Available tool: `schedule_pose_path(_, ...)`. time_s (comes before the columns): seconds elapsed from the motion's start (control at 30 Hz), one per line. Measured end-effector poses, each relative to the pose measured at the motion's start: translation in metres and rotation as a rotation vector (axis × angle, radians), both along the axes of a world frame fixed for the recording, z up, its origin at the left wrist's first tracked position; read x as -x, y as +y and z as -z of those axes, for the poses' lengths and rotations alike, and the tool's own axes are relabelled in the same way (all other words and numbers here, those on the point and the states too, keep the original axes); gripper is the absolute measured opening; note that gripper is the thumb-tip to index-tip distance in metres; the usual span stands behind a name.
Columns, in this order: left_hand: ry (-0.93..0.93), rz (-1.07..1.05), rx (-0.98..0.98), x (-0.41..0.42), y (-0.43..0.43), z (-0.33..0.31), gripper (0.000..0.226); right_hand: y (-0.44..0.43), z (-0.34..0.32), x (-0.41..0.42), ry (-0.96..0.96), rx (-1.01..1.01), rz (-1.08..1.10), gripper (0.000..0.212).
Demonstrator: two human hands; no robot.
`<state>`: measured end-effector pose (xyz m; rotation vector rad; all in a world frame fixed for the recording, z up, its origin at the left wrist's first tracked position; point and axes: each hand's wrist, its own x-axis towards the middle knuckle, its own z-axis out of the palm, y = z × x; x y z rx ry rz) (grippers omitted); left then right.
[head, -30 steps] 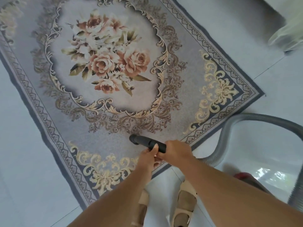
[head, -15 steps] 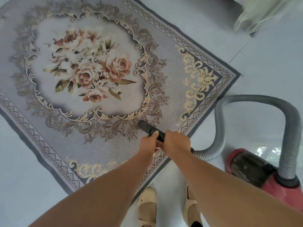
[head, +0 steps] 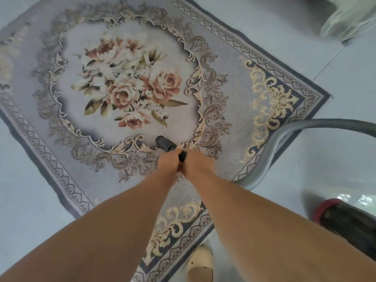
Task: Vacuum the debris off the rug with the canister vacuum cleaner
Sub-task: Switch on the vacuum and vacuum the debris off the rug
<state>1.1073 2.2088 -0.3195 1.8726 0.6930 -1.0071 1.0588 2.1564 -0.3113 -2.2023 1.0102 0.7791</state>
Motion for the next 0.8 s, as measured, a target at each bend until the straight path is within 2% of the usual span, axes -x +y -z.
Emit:
schedule_pose_path(0.07,0.035,0.006,0.029,0.015,0.003,-0.002,0.033,0.005,-0.007,0.017,0.037,0.016,0.016,0.027)
schedule_pose_path(0.23,0.174,0.009,0.072,0.057,0.001,-0.025,0.039,0.003,-0.042,0.067,0.129,0.023,0.025,0.029)
schedule_pose_path(0.37,0.139,0.026,0.003,0.077,-0.006,-0.04,0.045,-0.015,-0.071,0.087,0.141,-0.043,-0.087,0.037)
schedule_pose_path(0.5,0.069,-0.013,-0.042,0.086,-0.023,-0.072,0.06,-0.035,-0.103,0.099,0.068,-0.094,-0.137,0.043)
schedule_pose_path(0.63,-0.085,0.016,-0.063,0.08,-0.059,-0.116,0.053,-0.055,-0.131,0.111,-0.1,-0.185,0.055,0.04)
schedule_pose_path(0.8,-0.215,0.203,-0.016,0.07,-0.099,-0.161,0.05,-0.076,-0.166,0.123,-0.285,-0.261,0.281,0.047)
